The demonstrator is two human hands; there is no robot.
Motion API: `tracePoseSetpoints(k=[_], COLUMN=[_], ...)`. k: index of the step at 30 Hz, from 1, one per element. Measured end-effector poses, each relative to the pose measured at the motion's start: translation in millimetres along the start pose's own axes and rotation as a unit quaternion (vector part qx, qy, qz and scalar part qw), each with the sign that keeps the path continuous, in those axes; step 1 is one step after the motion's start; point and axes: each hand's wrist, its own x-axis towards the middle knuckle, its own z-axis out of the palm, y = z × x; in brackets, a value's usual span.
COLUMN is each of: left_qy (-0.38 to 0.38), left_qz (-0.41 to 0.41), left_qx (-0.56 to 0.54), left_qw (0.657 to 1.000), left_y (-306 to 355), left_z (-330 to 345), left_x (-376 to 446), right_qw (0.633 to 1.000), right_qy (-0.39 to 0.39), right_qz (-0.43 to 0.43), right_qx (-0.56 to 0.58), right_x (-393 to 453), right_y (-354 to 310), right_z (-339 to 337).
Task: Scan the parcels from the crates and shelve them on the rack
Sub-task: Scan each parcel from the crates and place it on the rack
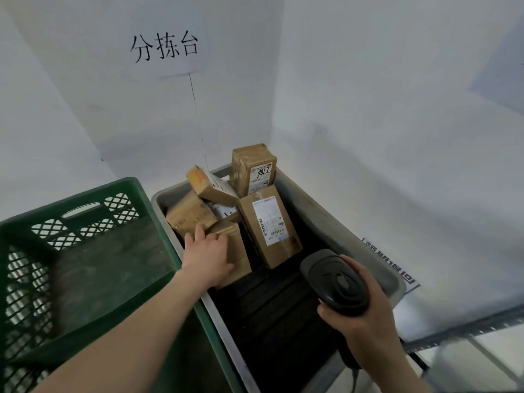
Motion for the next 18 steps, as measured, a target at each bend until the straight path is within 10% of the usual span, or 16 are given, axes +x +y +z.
tracePoseSetpoints(k=[18], left_qy=[-0.007], left_qz=[0.018], left_qx=[-0.090], left_qw=[0.996], left_y=[32], left_z=[12], left_x=[-10], right_qw=[0.999], right_qy=[-0.015], right_qz=[0.009], right_qx=[0.029], right_x=[1], right_y=[9], right_z=[-12])
